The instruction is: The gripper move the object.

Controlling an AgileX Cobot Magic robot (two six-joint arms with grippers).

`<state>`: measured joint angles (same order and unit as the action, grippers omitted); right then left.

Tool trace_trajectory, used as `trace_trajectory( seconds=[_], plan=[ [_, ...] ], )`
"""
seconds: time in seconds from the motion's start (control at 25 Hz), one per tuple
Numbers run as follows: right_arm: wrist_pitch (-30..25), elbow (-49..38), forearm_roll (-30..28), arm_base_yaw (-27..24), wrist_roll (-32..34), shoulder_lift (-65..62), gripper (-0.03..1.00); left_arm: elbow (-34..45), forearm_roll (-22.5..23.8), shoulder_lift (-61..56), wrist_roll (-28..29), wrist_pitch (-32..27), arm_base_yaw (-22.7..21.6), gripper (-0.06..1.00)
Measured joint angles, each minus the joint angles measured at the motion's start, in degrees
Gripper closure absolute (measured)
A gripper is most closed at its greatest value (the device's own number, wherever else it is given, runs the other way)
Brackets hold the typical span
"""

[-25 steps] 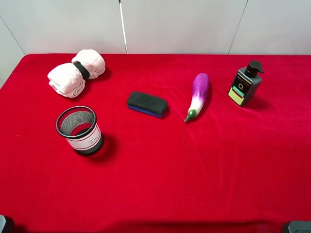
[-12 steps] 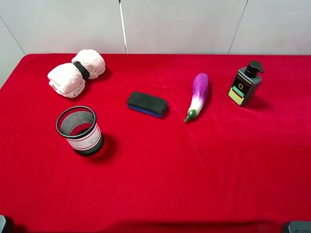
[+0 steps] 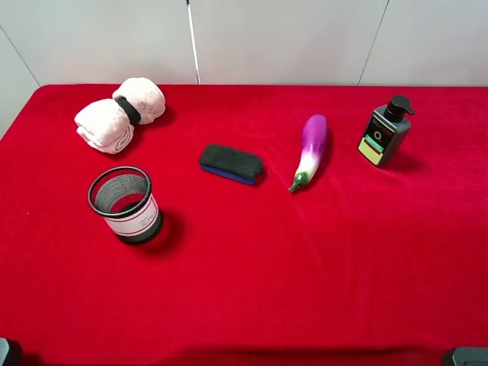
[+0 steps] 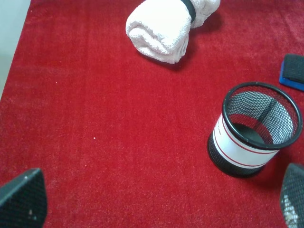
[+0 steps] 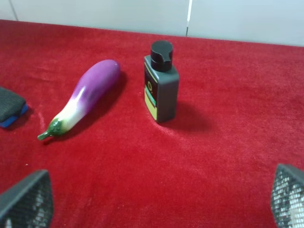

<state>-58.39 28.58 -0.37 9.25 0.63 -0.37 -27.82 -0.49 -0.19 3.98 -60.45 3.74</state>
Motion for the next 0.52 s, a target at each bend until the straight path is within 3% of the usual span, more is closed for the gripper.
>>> trace_trajectory(
  seconds=[0.52],
  plan=[
    [0.0,0.0,0.4,0.0,-0.2,0.0,0.28,0.0,0.0,0.0,0.0,0.0,0.0,-0.04]
  ],
)
